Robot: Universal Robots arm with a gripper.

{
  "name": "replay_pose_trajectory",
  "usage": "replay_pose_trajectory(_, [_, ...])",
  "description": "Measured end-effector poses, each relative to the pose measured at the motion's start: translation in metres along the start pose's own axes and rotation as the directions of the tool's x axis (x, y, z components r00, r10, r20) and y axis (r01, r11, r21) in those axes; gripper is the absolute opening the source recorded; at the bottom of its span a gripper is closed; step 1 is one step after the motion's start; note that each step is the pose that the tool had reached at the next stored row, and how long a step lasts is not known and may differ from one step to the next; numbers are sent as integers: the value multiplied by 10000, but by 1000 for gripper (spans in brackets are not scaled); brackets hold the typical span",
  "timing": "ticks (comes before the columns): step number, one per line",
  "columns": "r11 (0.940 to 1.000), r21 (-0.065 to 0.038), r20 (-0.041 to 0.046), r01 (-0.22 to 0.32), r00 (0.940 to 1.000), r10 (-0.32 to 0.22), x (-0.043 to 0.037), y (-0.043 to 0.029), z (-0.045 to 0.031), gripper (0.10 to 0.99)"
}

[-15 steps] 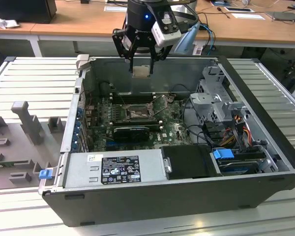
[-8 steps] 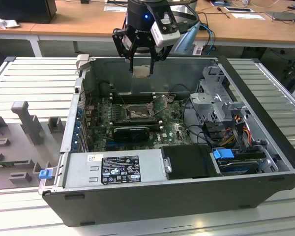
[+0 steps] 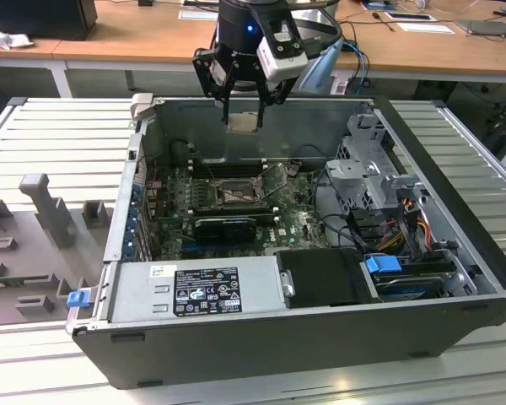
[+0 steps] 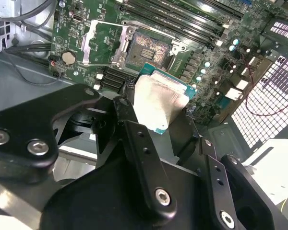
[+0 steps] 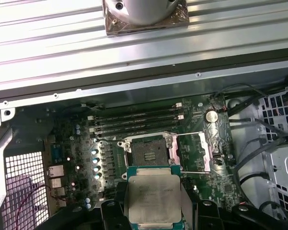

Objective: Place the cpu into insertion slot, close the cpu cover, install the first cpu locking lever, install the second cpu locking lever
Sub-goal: 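Place the cpu into insertion slot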

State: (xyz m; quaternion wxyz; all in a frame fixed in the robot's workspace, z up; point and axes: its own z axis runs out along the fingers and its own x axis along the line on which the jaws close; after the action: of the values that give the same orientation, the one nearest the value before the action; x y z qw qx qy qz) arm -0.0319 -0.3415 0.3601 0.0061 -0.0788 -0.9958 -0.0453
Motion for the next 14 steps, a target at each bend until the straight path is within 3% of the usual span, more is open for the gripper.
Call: replay_pose_trajectory(14, [9981, -14, 55, -619, 9981, 619, 0, 0, 0, 529])
